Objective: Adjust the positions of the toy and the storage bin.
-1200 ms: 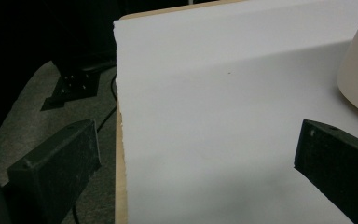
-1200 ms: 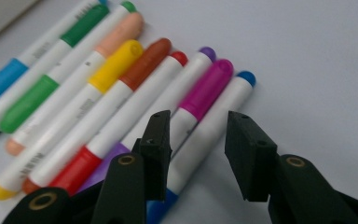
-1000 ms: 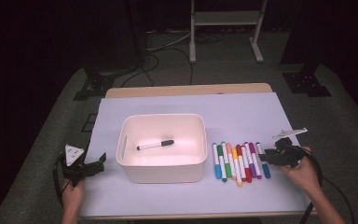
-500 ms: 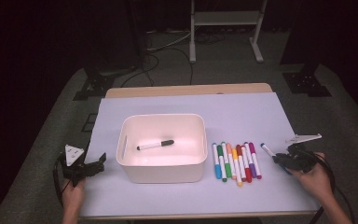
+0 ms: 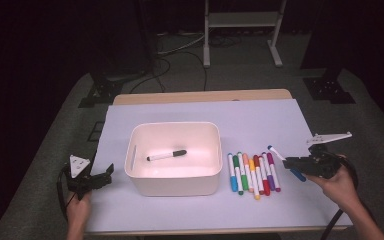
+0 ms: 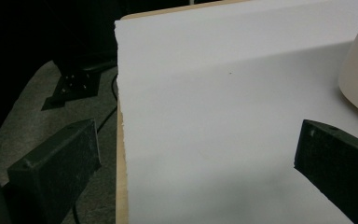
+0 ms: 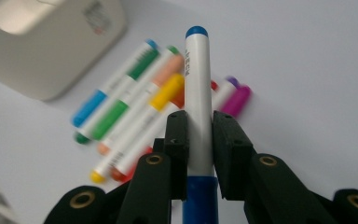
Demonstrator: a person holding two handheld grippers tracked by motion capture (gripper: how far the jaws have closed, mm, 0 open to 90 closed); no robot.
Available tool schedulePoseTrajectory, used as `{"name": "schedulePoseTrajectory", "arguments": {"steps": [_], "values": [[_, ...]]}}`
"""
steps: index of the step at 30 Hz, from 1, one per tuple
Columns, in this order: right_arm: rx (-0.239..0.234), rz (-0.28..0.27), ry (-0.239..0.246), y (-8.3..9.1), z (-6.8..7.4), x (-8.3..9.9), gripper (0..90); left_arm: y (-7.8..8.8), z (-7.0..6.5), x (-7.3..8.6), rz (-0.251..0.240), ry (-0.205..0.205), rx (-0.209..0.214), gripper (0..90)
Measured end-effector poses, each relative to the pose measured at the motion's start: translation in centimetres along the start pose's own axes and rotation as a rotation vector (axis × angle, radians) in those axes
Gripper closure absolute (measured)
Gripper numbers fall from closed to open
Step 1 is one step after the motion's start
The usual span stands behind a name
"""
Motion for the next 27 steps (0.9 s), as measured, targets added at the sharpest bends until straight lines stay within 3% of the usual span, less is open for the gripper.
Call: {"name": "schedulePoseTrajectory", "arguments": {"steps": [6, 14, 21, 27], "values": [[-0.081, -0.032, 0.078, 1.0, 4.1, -3.9, 75.8, 0.0, 0.0, 0.0, 0.0, 0.002, 0.004, 0.0], [-0.208, -0.047, 0.232, 1.6, 11.3, -9.7, 75.8, 0.0, 0.0, 0.0, 0.001, 0.003, 0.007, 0.0], [-0.289, -0.012, 0.35, -0.4, 16.6, -13.0, 75.8, 0.0, 0.0, 0.0, -0.001, 0.005, 0.012, 0.0], [-0.344, 0.037, 0.426, -2.7, 20.1, -14.2, 75.8, 0.0, 0.0, 0.0, -0.001, 0.001, 0.013, 0.0]]}}
Point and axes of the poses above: each handheld gripper's, and its own axes: y roughly backward along the jaws, x roughly out of its underside, z roughly to its left, the point moved 9 cm from there along -y, roughly forward along the jaws, and after that the axes turned 1 degree about y, right-handed, at the moved point
